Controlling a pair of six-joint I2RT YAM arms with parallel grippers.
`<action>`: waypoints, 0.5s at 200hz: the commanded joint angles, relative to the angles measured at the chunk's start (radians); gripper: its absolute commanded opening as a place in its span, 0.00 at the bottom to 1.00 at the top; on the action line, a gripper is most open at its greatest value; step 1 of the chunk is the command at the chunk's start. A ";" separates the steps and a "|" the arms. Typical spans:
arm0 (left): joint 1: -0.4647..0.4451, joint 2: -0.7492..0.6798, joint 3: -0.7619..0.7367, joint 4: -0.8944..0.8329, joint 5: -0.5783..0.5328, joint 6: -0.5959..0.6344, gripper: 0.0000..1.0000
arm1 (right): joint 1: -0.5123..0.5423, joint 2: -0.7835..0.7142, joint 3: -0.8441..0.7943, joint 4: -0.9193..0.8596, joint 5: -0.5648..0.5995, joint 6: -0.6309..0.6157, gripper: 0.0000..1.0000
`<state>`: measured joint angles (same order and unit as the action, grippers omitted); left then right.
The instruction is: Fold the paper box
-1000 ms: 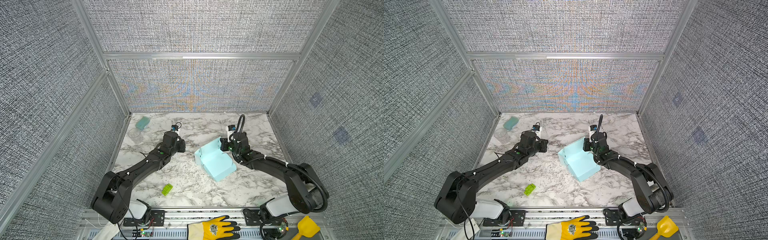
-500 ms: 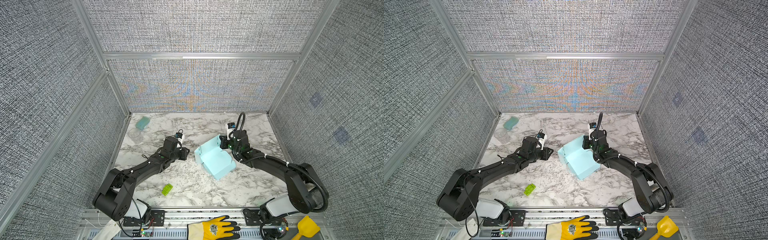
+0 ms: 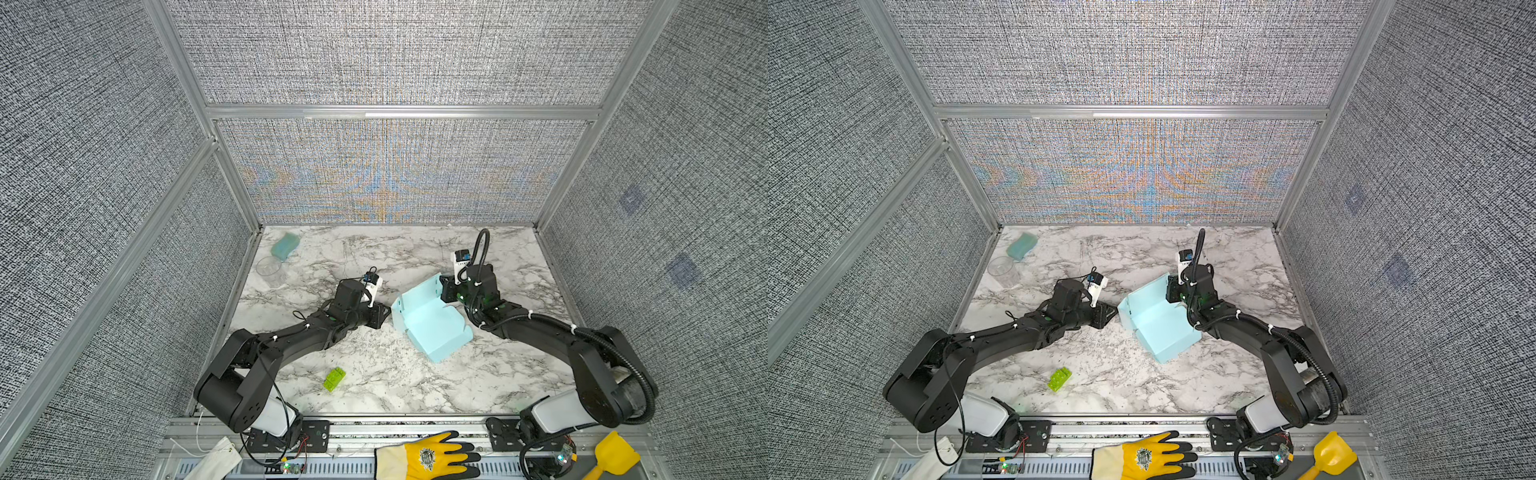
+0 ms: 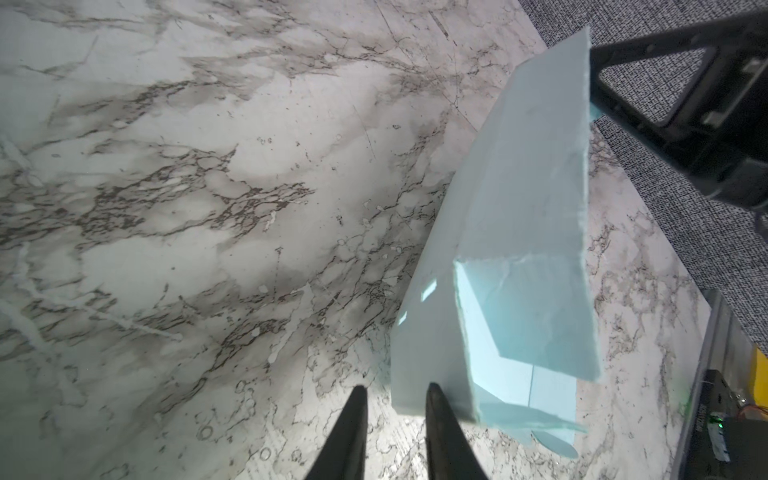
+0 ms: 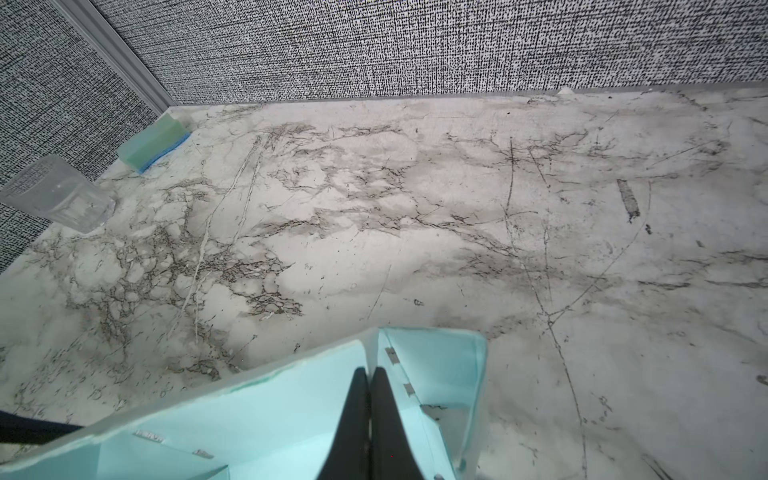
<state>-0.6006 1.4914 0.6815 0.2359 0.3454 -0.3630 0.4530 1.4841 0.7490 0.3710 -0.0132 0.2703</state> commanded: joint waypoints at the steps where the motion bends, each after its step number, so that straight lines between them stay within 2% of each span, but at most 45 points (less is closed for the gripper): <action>1: -0.012 -0.005 -0.002 0.074 0.036 0.013 0.28 | 0.002 -0.010 -0.011 0.042 -0.003 -0.011 0.00; 100: -0.070 0.005 -0.008 0.132 0.063 0.010 0.28 | 0.003 -0.014 -0.042 0.069 -0.001 -0.006 0.00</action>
<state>-0.6605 1.5024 0.6796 0.3305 0.3954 -0.3660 0.4530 1.4738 0.7105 0.4000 -0.0128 0.2665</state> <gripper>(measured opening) 0.279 0.050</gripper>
